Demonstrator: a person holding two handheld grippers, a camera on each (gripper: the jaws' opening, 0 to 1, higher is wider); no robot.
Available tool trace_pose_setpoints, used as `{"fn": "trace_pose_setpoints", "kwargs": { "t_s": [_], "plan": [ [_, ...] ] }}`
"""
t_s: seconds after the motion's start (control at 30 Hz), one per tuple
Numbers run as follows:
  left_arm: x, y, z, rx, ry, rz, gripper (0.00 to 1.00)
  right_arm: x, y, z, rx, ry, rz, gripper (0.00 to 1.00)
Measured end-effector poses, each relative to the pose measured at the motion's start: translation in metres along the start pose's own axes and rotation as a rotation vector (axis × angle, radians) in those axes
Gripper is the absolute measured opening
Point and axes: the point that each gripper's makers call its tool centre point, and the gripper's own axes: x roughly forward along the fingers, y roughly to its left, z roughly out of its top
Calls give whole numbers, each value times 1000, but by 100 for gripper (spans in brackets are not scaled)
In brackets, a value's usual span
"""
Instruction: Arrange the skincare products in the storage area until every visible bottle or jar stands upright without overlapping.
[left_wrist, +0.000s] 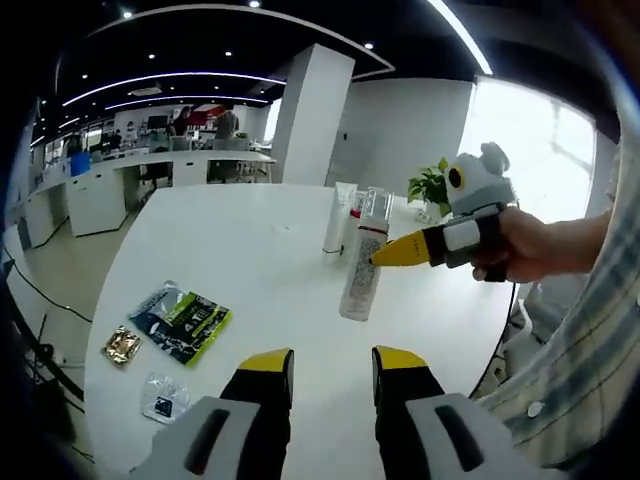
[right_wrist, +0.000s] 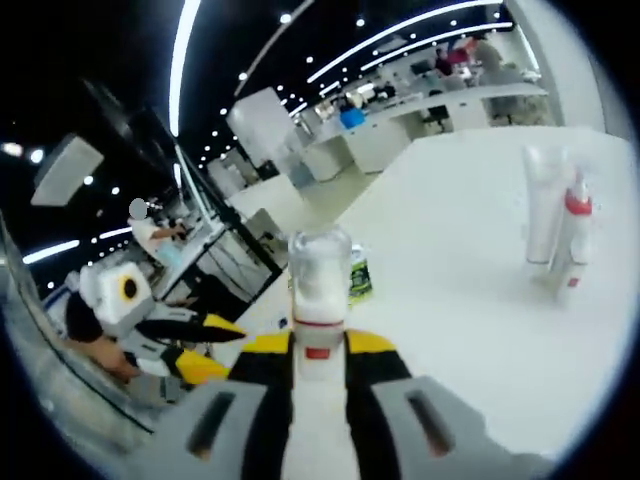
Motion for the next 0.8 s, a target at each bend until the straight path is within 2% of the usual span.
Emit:
{"fn": "trace_pose_setpoints", "kwargs": {
  "t_s": [0.23,0.37,0.63,0.8],
  "plan": [
    [-11,1,-5,-44,-5,7,31,2,-26,6,7,-37,-65,16],
    [-14,1,-12,-85,9,-2,31,3,-44,9,-21,-72,-135,16],
    [-33,8,-18,-139,-5,21,29,13,-64,-10,-83,-34,-196,17],
    [-39,12,-22,-195,-19,34,31,20,-69,-12,-129,-24,-228,17]
  ]
}}
